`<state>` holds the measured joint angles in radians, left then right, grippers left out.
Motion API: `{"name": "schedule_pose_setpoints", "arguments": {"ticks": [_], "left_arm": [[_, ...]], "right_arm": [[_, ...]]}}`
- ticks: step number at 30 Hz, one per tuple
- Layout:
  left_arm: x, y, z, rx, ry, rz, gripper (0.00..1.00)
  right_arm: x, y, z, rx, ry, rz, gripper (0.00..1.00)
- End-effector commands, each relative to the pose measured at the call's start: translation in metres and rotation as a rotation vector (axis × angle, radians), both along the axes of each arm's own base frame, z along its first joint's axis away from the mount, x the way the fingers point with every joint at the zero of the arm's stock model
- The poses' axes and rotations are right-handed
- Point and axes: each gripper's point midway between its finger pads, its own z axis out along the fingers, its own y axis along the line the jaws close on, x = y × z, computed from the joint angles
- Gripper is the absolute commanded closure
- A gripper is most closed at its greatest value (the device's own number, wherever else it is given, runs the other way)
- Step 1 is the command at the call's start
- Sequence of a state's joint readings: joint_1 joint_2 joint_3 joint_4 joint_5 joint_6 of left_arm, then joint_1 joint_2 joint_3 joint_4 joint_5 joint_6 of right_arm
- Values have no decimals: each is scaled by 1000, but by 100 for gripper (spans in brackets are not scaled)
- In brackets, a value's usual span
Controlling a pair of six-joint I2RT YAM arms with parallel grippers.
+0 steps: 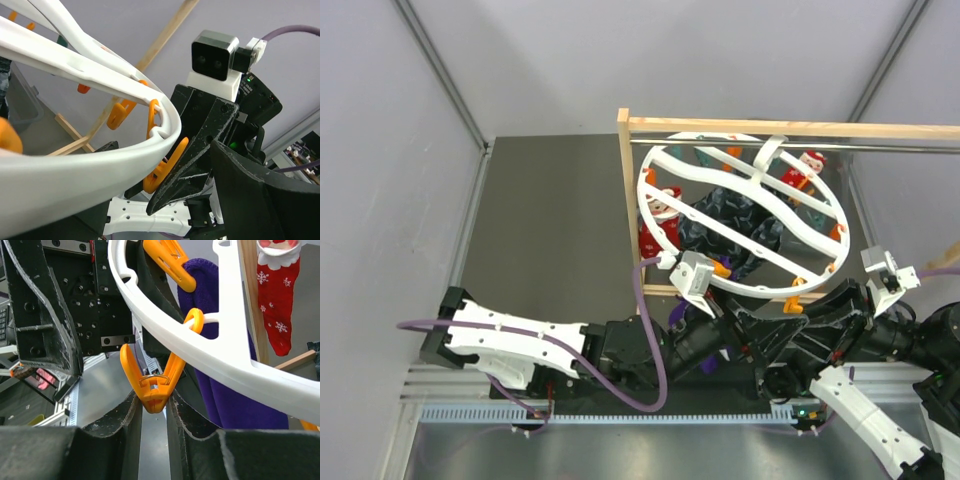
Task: Clip the socks to the hanger
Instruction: Open the clamp at the hanger.
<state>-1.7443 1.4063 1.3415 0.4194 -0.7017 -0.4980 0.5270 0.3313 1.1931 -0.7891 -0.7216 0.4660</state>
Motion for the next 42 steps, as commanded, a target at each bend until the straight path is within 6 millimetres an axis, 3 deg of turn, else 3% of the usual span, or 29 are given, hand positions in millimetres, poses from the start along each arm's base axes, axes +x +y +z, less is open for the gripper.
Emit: {"name": "schedule_pose_setpoints", "arguments": {"ticks": [1,11,23,29,31,32,37,42], "left_arm": [[-5,-5,18,-54,-34,-37,22],[-3,-21,12,-46,-94,-43,30],[5,-17,15,-119,-26,-17,45],[10,-11,15,-151,-4,8,44],[12,-8,17,-163,5,18,39],[13,-8,13,-162,13,23,32],[17,-2,18,-206,31,44,30],[17,-5,18,-203,30,44,44]], "right_arm": [[-7,3,10,19,-16,52,97],[-6,1,4,3,-13,35,97],[-6,0,1,-5,-13,30,97],[-5,1,1,-5,-9,32,97],[-5,1,2,-5,-11,35,97],[-5,1,2,-5,-11,33,97],[-5,2,2,-6,-9,35,97],[-5,2,4,-6,-9,35,97]]}}
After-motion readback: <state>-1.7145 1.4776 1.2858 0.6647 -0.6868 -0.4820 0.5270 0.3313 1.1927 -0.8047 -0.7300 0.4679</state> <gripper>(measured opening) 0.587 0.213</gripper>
